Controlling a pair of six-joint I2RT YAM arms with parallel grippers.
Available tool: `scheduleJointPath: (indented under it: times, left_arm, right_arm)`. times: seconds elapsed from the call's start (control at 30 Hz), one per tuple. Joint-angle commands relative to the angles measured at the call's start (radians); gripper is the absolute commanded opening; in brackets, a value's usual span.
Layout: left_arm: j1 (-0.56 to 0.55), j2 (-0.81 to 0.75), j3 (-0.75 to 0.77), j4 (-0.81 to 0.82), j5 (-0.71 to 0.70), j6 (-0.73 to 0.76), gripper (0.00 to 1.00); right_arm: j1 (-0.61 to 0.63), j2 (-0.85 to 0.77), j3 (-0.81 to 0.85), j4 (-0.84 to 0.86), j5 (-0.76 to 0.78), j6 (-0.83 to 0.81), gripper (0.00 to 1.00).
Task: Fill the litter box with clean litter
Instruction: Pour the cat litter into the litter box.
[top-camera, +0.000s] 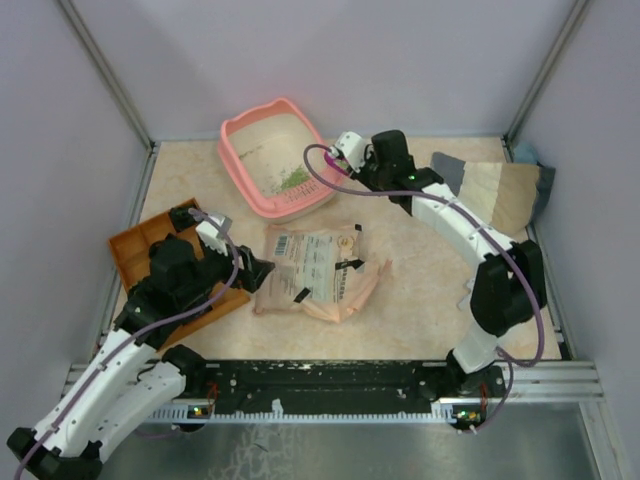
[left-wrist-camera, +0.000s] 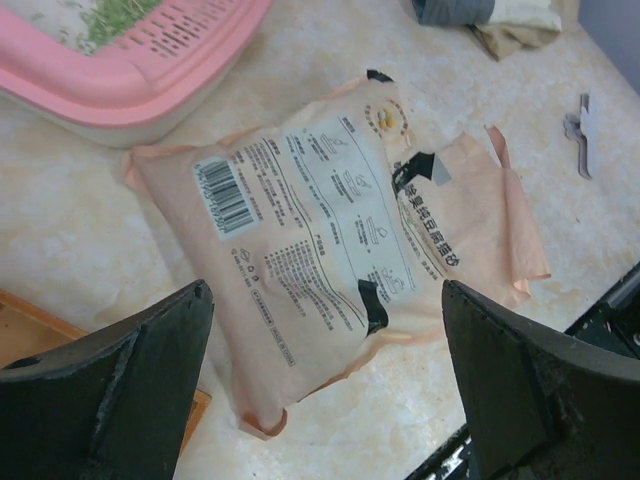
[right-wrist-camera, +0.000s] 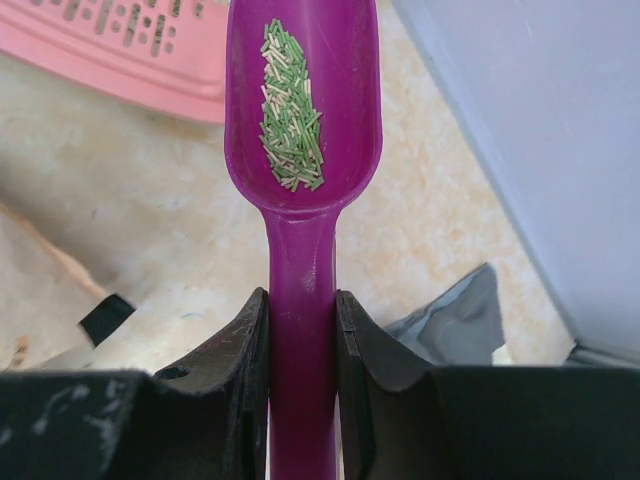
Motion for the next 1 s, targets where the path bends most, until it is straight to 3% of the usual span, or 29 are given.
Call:
scheduleJointPath:
  times: [0.0,0.43,0.97]
  left_arm:
    - [-0.004,-0.099,-0.001,0.000,-0.111,0.013,1.00]
    - [-0.002,-0.297,-0.010,0.006,-0.309,-0.002,1.00]
    - [-0.002,-0.344,-0.012,-0.003,-0.352,-0.011,1.00]
  right_arm:
    - [0.031,0.115,0.153,0.017,0.129,-0.155,0.00]
    - [0.158,0.347,0.398,-0.004,0.388,-0.523,0.00]
    - [0.244,0.383,0.358,0.172,0.572,-0.853,0.00]
